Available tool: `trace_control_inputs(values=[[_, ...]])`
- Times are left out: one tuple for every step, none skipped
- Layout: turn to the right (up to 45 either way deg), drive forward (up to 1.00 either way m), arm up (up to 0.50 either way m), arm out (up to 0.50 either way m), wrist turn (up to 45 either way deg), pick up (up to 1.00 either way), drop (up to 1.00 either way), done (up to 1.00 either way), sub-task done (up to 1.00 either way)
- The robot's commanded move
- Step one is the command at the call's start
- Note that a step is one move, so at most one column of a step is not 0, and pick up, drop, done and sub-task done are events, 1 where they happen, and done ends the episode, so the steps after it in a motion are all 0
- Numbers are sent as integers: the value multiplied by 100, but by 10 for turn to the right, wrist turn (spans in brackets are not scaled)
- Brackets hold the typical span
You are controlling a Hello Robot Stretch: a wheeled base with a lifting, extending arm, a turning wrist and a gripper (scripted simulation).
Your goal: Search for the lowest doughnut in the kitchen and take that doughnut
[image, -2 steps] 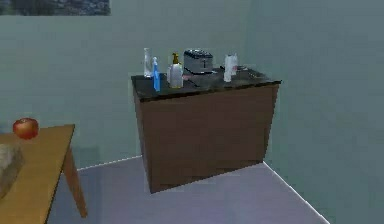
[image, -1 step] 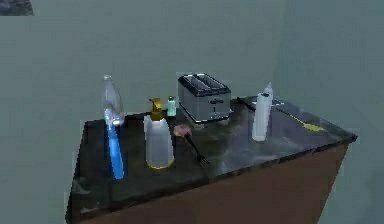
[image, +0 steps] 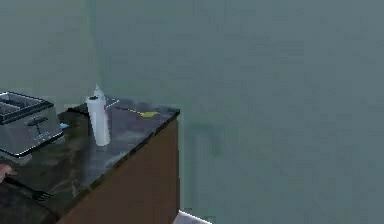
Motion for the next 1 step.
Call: trace_control_inputs(values=[[450, 0, 0, 0, 0, 0, 0, 0, 0]])
